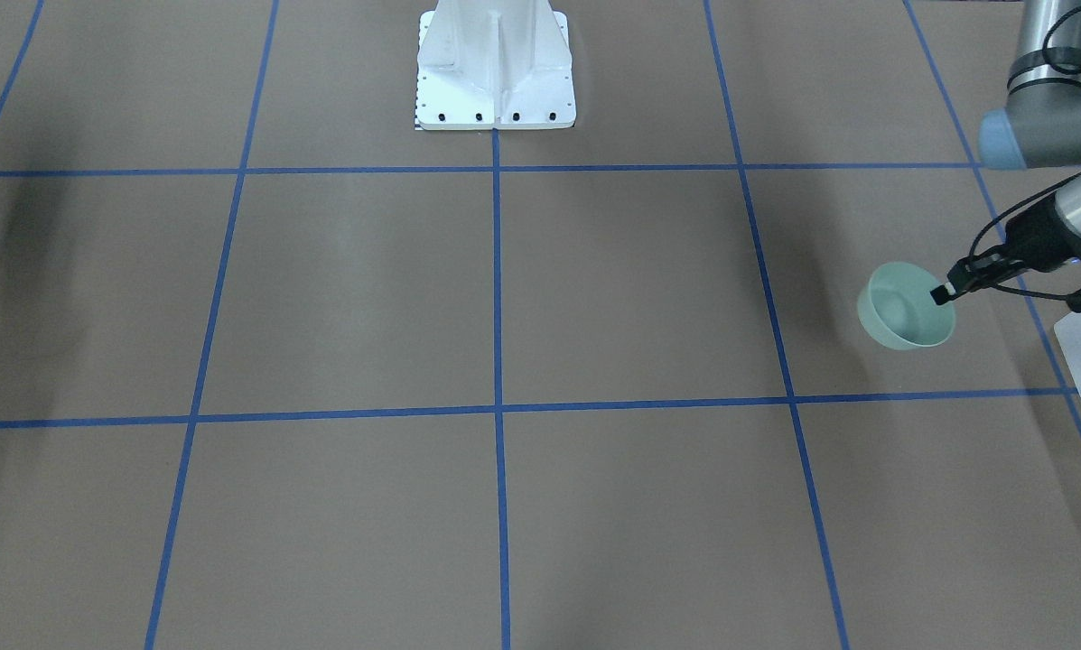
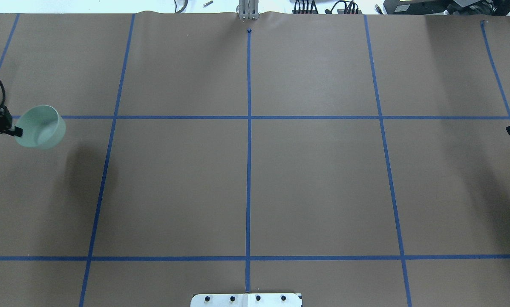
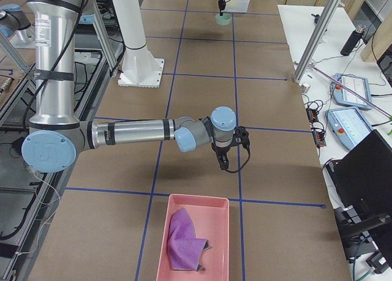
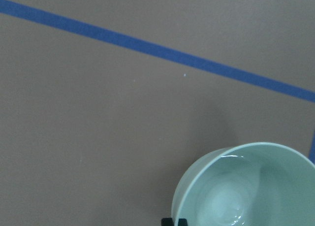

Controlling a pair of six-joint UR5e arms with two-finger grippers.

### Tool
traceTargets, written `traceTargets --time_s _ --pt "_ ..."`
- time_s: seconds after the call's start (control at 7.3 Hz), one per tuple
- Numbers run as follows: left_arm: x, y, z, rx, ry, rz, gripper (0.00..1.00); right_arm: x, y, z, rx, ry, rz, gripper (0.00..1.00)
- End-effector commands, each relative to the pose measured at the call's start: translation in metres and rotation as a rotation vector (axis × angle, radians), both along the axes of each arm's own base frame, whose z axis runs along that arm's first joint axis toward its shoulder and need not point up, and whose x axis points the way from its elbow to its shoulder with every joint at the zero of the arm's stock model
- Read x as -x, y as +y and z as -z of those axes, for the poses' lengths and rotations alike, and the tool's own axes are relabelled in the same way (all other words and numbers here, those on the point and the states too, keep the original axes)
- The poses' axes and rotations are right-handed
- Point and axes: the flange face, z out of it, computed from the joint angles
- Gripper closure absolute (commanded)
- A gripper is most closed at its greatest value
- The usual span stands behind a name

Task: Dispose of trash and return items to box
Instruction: 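Lift the green bowl with the left gripper and carry it off the table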

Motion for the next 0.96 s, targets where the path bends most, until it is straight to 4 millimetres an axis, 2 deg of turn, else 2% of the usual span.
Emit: traceTargets --time_s 0.0,0.27,0.41,0.55,0.68,0.82 --pt "0.123 -0.04 -0.036 -0.132 -0.073 -0.007 1.0 0.001 0.0 0.0 0.0 0.001 0.002 0.0" --pt "0.255 -0.095 -0.081 -0.188 -0.212 -0.093 1.0 0.002 -0.001 0.0 0.0 0.001 0.003 0.0" --pt "0.275 -0.097 -0.125 -0.144 -0.251 -0.105 1.0 0.002 -0.001 -0.001 0.001 0.003 0.003 0.0" --pt "0.289 -0.084 -0.174 -0.123 -0.298 -0.079 1.0 0.003 -0.001 -0.006 0.01 0.005 0.004 0.0" --pt "0.293 -0.082 -0.198 -0.026 -0.343 0.02 1.0 0.003 -0.002 -0.007 0.011 0.007 0.004 0.0" --pt "0.299 -0.084 -0.215 0.053 -0.438 0.134 1.0 0.003 -0.003 -0.007 0.01 0.006 0.004 0.0"
